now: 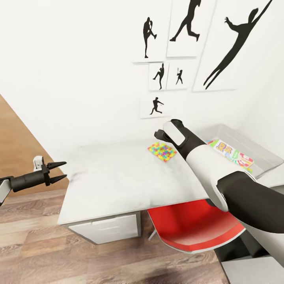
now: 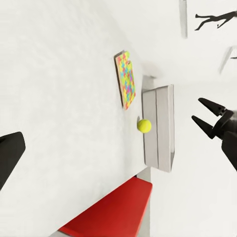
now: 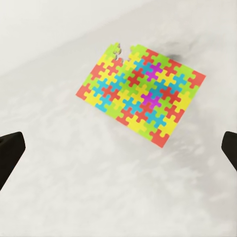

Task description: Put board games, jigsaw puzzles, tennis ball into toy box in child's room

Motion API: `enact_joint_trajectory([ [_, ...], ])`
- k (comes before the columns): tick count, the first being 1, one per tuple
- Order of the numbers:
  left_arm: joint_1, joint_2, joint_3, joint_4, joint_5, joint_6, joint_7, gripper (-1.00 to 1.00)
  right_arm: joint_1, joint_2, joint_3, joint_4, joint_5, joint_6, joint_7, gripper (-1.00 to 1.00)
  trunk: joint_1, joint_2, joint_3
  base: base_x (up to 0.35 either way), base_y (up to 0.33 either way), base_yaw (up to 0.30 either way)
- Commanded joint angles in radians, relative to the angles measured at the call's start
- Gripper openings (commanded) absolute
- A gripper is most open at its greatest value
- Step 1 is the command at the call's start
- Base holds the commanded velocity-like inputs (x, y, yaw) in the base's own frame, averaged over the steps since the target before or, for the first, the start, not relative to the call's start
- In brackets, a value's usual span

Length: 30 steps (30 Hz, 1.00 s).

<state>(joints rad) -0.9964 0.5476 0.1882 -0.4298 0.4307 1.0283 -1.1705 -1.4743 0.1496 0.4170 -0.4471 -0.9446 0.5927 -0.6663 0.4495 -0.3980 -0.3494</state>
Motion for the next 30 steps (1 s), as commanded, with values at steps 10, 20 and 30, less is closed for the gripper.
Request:
enact_joint_trajectory([
  [10,-0.001,0.001,0.003,-0.033,-0.002,-0.003,-0.047,1.0,-0.001,-0.001,0.007,-0.004,-0.008,0.002,-0.006,1.0,0.001,-0.002,-0.018,0.0,0.0,0.0],
  [20,-0.001,0.0,-0.001,-0.088,-0.002,-0.013,-0.054,1.0,-0.001,-0.004,0.007,-0.004,-0.008,0.002,-0.006,1.0,0.001,-0.002,-0.035,0.0,0.0,0.0],
  [30,-0.001,0.007,-0.001,-0.093,-0.003,-0.014,-0.055,1.0,-0.004,-0.016,0.006,-0.007,-0.008,0.002,-0.007,1.0,0.001,-0.002,-0.048,0.0,0.0,0.0],
])
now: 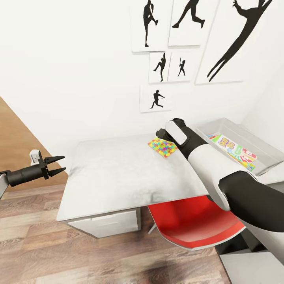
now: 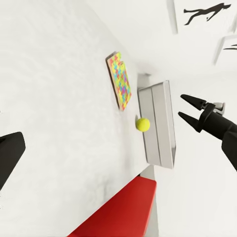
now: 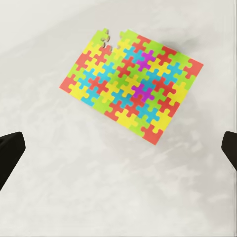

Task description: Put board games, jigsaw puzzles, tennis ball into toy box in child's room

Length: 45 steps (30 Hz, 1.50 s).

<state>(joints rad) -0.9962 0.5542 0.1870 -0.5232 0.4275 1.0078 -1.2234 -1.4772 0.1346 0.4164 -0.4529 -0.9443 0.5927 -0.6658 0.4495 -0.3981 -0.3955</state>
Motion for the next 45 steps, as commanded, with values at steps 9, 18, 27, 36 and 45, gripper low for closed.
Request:
enact_joint_trajectory([
  [9,0.007,0.0,0.0,0.0,0.001,0.006,-0.003,1.0,0.003,-0.007,0.008,-0.001,-0.008,0.001,-0.008,1.0,0.001,-0.002,-0.003,0.0,0.0,0.0],
  [18,0.019,-0.001,0.002,0.0,0.006,0.006,-0.005,1.0,0.003,-0.007,0.009,-0.001,-0.008,-0.019,-0.008,1.0,0.001,-0.002,-0.003,0.0,0.0,0.0],
  [27,0.026,0.0,0.006,0.0,0.008,0.006,-0.005,1.0,0.003,-0.006,0.009,-0.001,-0.008,-0.022,-0.008,1.0,0.001,-0.002,-0.003,0.0,0.0,-0.024],
  [36,0.028,0.0,0.008,0.001,0.008,0.006,-0.004,1.0,0.003,-0.007,0.011,-0.001,-0.008,-0.022,-0.008,1.0,0.001,-0.002,-0.003,0.048,0.023,-0.042],
  [45,0.028,0.0,0.011,0.002,0.007,0.006,-0.004,1.0,0.003,-0.006,0.011,-0.001,-0.008,-0.023,-0.008,1.0,0.001,-0.002,-0.003,0.059,0.033,-0.005],
])
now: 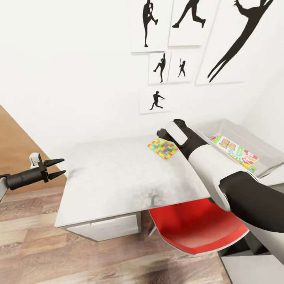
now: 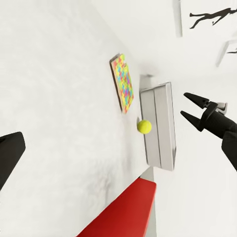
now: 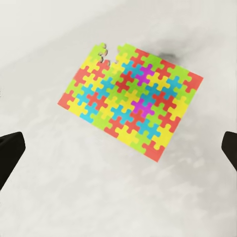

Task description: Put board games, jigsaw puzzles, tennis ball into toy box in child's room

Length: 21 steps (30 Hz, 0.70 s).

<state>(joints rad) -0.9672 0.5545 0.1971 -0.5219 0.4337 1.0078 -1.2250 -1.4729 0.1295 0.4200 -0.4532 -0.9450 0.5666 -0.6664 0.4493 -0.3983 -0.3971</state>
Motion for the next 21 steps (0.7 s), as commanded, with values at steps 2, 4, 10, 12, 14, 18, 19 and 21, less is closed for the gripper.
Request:
enact_joint_trajectory([
  [2,-0.001,0.0,0.001,0.0,0.0,0.006,-0.002,1.0,-0.001,-0.001,0.007,-0.001,-0.008,0.003,-0.007,1.0,0.001,-0.002,-0.002,0.104,0.051,-0.001],
  [4,-0.001,0.001,0.001,0.0,0.0,0.006,-0.002,1.0,-0.001,-0.001,0.007,-0.001,-0.007,0.003,-0.007,1.0,0.001,-0.002,-0.002,0.09,0.034,0.0],
  [10,-0.001,0.001,0.001,0.0,0.0,0.006,-0.002,1.0,-0.001,-0.001,0.007,-0.001,-0.007,0.003,-0.007,1.0,0.001,-0.002,-0.002,0.031,0.011,0.0],
  [12,-0.001,0.001,0.001,0.0,0.0,0.006,-0.002,1.0,-0.001,-0.001,0.007,-0.001,-0.007,0.003,-0.007,1.0,0.001,-0.002,-0.002,0.02,0.003,0.0],
  [14,-0.001,0.001,0.001,0.0,0.0,0.006,-0.002,1.0,-0.001,-0.001,0.006,-0.001,-0.007,0.003,-0.007,1.0,0.001,-0.002,-0.002,0.094,0.002,0.0],
  [18,-0.001,0.001,0.001,0.0,0.0,0.006,-0.002,1.0,-0.001,-0.001,0.007,-0.001,-0.007,0.003,-0.007,1.0,0.001,-0.002,-0.002,0.196,0.001,0.0],
  [19,-0.001,0.001,0.001,0.0,0.0,0.006,-0.002,1.0,-0.001,-0.001,0.007,-0.001,-0.007,0.003,-0.007,1.0,0.001,-0.002,-0.002,0.219,0.0,0.0],
  [21,-0.001,0.001,0.001,0.0,0.0,0.006,-0.002,1.0,-0.001,-0.001,0.007,-0.001,-0.006,0.003,-0.007,1.0,0.001,-0.002,-0.002,0.142,0.0,0.0],
])
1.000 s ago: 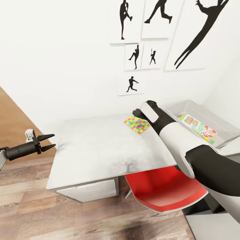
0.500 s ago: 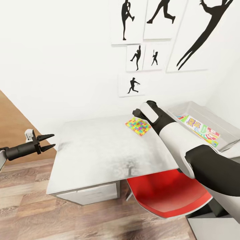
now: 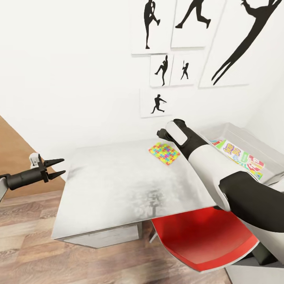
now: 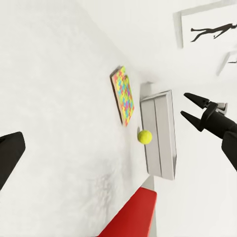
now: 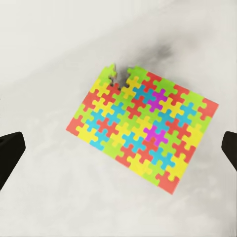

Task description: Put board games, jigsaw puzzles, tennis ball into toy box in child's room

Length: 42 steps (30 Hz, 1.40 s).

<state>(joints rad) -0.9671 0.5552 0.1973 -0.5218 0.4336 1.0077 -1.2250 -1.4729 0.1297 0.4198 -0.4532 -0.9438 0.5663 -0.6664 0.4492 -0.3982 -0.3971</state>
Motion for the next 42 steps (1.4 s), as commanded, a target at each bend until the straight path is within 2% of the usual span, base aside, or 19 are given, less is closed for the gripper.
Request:
enact_joint_trajectory([
  [1,-0.001,0.0,0.001,0.0,0.001,0.006,-0.002,1.0,-0.001,-0.001,0.007,-0.001,-0.007,0.003,-0.007,1.0,0.001,-0.002,-0.002,0.101,0.0,0.0],
  [23,-0.001,-0.001,0.0,0.0,-0.001,0.005,-0.002,1.0,-0.001,-0.002,0.013,0.001,-0.006,0.004,-0.006,1.0,0.001,-0.002,-0.002,0.057,0.0,0.0],
  [28,0.0,-0.001,0.0,0.0,0.0,0.006,-0.002,1.0,-0.001,-0.004,0.011,0.007,0.012,0.004,-0.006,1.0,0.001,-0.002,-0.002,0.008,0.0,0.0],
  [33,0.002,-0.002,-0.001,0.0,0.002,0.006,-0.002,1.0,-0.001,-0.005,0.008,0.011,0.051,0.009,-0.003,1.0,0.001,-0.002,-0.002,0.002,0.0,0.0],
  [42,0.002,-0.003,0.0,0.0,0.003,0.006,-0.002,1.0,-0.001,-0.005,0.009,0.009,0.065,0.018,-0.002,1.0,0.001,-0.002,-0.002,0.0,0.0,0.0],
])
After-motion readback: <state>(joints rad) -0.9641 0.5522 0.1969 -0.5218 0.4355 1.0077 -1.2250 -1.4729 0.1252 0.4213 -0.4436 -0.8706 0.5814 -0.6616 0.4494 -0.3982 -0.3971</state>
